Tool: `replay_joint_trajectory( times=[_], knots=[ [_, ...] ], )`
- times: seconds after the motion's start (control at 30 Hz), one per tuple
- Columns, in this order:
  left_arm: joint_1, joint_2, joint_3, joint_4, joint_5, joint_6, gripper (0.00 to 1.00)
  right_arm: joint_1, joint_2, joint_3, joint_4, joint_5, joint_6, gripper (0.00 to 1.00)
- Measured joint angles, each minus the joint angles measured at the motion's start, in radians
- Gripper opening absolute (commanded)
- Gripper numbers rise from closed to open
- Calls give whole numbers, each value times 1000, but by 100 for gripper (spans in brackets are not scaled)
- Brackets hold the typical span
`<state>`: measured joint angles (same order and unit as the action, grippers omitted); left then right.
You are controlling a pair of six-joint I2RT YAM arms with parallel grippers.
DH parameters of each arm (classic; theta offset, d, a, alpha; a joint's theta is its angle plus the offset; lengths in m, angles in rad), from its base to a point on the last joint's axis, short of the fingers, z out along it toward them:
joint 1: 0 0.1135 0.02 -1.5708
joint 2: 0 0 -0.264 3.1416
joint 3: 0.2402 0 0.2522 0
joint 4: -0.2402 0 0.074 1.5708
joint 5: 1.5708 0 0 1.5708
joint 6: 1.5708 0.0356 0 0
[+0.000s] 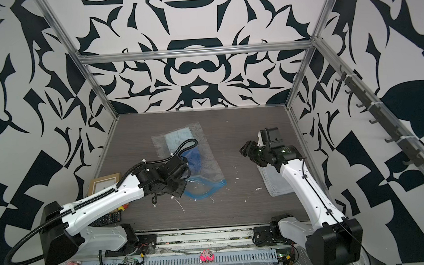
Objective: Place the folded towel into the vacuum bag
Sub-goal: Adjust the towel at the center of the board.
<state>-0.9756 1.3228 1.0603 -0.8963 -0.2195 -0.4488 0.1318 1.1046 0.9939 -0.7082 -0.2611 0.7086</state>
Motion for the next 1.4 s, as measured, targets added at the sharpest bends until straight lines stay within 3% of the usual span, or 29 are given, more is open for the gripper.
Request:
replay_joint_trajectory(
  times=[0.1, 0.33, 0.77, 1.0, 1.23, 1.4],
  knots=[
    [-1, 29, -23, 36, 12, -26, 0, -47, -5, -8, -66, 67, -44, 90],
    [-1, 82, -74, 141, 75, -76, 0, -119, 84, -47, -157, 138, -51, 91],
    [-1, 106, -89, 231, 111, -79, 0, -248, 246, -134, -90, 202, 207, 92],
    [-1, 107, -89, 249, 112, -82, 0, -248, 452, -75, -14, 238, 192, 79],
    [-1, 107, -89, 249, 107, -101, 0, -165, 543, -30, 20, 269, 92, 73],
    [-1, 101, -87, 245, 77, -113, 0, 50, 608, 44, 52, 299, -1, 73]
  ],
)
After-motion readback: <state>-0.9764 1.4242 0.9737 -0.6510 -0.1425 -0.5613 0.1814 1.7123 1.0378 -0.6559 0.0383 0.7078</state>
